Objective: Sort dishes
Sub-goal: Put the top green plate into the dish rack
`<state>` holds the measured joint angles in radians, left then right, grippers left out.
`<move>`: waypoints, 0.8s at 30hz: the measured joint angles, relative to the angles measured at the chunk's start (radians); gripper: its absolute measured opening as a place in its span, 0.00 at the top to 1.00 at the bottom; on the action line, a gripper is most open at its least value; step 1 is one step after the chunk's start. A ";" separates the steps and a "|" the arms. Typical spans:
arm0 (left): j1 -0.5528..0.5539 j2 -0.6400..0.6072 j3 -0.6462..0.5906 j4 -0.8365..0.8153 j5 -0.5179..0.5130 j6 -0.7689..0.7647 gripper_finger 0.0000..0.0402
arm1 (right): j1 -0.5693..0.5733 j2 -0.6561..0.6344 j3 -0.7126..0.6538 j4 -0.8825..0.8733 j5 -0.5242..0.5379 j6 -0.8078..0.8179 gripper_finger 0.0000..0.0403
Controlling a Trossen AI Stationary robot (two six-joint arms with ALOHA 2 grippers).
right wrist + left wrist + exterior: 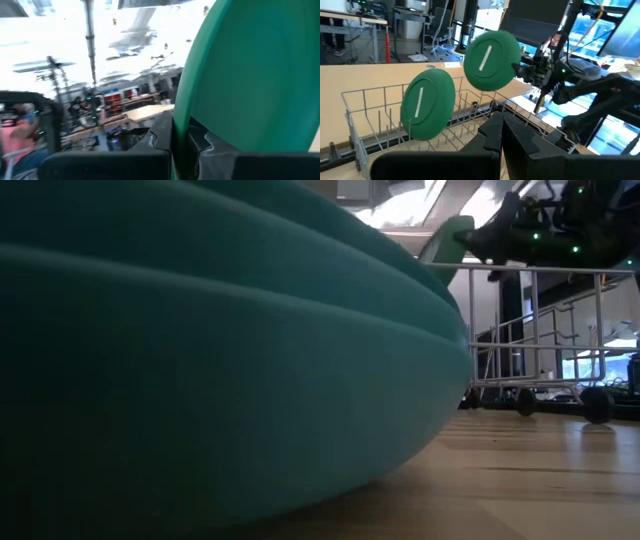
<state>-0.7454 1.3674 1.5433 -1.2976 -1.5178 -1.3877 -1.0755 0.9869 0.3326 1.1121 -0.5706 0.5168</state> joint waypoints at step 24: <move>0.075 0.000 0.000 0.000 0.051 0.000 1.00 | 0.343 0.244 -0.019 0.276 0.347 -0.058 0.97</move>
<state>-0.6701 1.3674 1.5433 -1.2972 -1.4670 -1.3875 -0.7324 1.2304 0.3134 1.3882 -0.2236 0.4583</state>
